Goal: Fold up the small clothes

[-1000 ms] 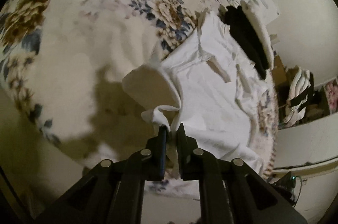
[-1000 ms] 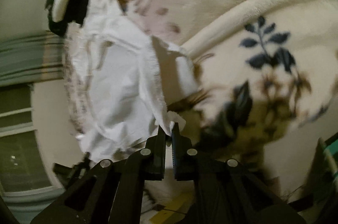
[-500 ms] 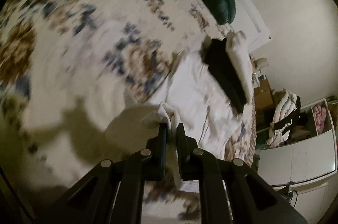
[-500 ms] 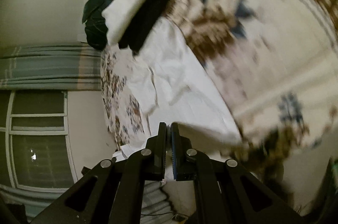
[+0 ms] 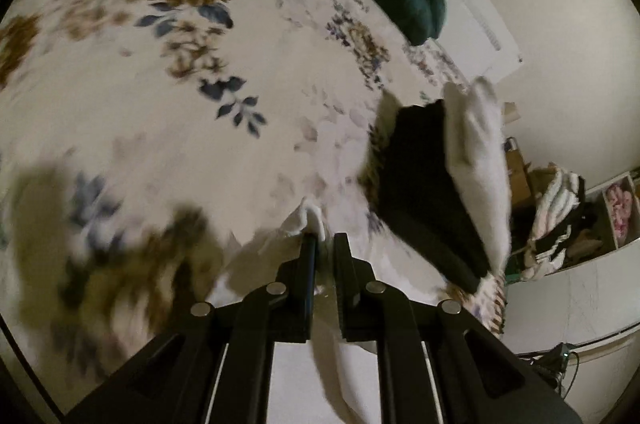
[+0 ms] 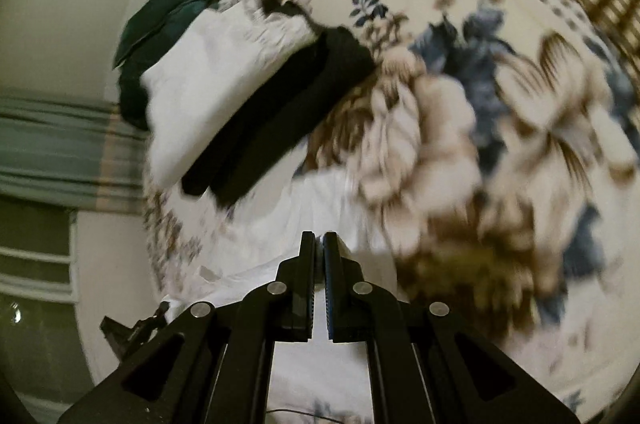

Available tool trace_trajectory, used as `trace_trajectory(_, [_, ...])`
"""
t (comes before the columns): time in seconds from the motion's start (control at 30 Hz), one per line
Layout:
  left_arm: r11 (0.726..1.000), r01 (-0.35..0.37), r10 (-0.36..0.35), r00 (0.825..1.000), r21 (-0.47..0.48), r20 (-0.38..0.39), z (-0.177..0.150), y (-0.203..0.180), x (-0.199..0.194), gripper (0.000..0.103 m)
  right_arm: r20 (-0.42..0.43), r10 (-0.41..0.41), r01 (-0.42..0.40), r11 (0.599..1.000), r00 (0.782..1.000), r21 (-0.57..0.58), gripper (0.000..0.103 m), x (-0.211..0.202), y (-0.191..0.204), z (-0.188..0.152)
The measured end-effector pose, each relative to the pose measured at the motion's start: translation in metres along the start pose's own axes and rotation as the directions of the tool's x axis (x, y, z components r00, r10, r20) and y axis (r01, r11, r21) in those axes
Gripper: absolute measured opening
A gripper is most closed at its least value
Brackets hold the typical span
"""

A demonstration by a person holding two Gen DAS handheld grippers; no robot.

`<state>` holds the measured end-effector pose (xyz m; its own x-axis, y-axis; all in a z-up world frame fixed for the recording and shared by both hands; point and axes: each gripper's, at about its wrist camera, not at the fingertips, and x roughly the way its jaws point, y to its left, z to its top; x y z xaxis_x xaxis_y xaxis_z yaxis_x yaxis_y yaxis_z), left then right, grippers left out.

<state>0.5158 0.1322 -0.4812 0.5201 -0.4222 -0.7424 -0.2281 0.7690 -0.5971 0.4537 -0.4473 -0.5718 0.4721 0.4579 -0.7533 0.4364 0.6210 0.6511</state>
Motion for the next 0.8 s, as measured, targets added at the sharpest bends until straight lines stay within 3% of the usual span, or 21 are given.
trace_trajectory(0.1, [1.000,-0.026,0.027,0.998,0.003,-0.058,0.022,0.000,0.040,0.009,0.029,-0.052,0.051,0.998,0.998,0.030,0.005,0.031,0.000,0.030])
trace_trajectory(0.17, [0.999,-0.037,0.037,0.995,0.004,-0.097,0.027,0.001,0.051,0.017,0.013,-0.063,0.061,0.994,0.998,0.094,0.007,0.045,-0.010,0.041])
trace_trajectory(0.2, [0.998,-0.055,0.056,0.992,0.016,-0.116,0.027,0.002,0.051,0.038,0.005,-0.072,0.071,0.990,0.997,0.119,0.012,0.049,-0.015,0.043])
trace_trajectory(0.23, [0.998,-0.063,0.066,0.990,0.029,-0.124,0.026,0.002,0.048,0.067,-0.010,-0.085,0.085,0.987,0.996,0.133,0.032,0.051,-0.018,0.043])
trace_trajectory(0.27, [0.998,-0.048,0.053,0.990,0.045,-0.128,0.021,0.004,0.041,0.075,-0.013,-0.078,0.079,0.988,0.997,0.133,0.053,0.049,-0.020,0.039])
trace_trajectory(0.33, [0.995,-0.062,0.071,0.989,0.074,-0.131,0.011,0.009,0.028,0.076,0.006,-0.085,0.084,0.992,0.996,0.091,0.061,0.035,-0.019,0.025])
trace_trajectory(0.4, [0.986,-0.119,0.137,0.979,0.119,-0.153,-0.005,0.016,0.018,0.076,-0.006,-0.118,0.118,0.992,0.993,0.039,0.061,0.024,-0.019,0.005])
trace_trajectory(0.57, [0.958,-0.203,0.244,0.948,0.203,-0.206,-0.049,0.035,0.016,0.077,-0.146,-0.137,0.141,0.990,0.980,0.017,0.061,0.043,-0.038,-0.037])
trace_trajectory(0.6, [0.953,-0.218,0.264,0.939,0.211,-0.221,-0.057,0.039,0.020,0.076,-0.161,-0.135,0.140,0.990,0.978,0.017,0.060,0.050,-0.041,-0.040])
trace_trajectory(0.63, [0.953,-0.220,0.268,0.935,0.209,-0.233,-0.062,0.042,0.022,0.076,-0.170,-0.129,0.134,0.991,0.977,0.021,0.046,0.057,-0.043,-0.042])
trace_trajectory(0.67, [0.952,-0.225,0.273,0.932,0.207,-0.240,-0.066,0.044,0.024,0.076,-0.156,-0.120,0.125,0.992,0.980,0.019,0.002,0.061,-0.043,-0.043])
trace_trajectory(0.73, [0.948,-0.233,0.283,0.929,0.216,-0.240,-0.073,0.045,0.024,0.077,-0.118,-0.171,0.171,0.985,0.978,-0.006,0.004,0.063,-0.039,-0.038])
trace_trajectory(0.8, [0.944,-0.238,0.291,0.927,0.227,-0.236,-0.076,0.044,0.023,0.076,-0.026,-0.192,0.191,0.981,0.981,-0.019,0.004,0.049,-0.032,-0.027])
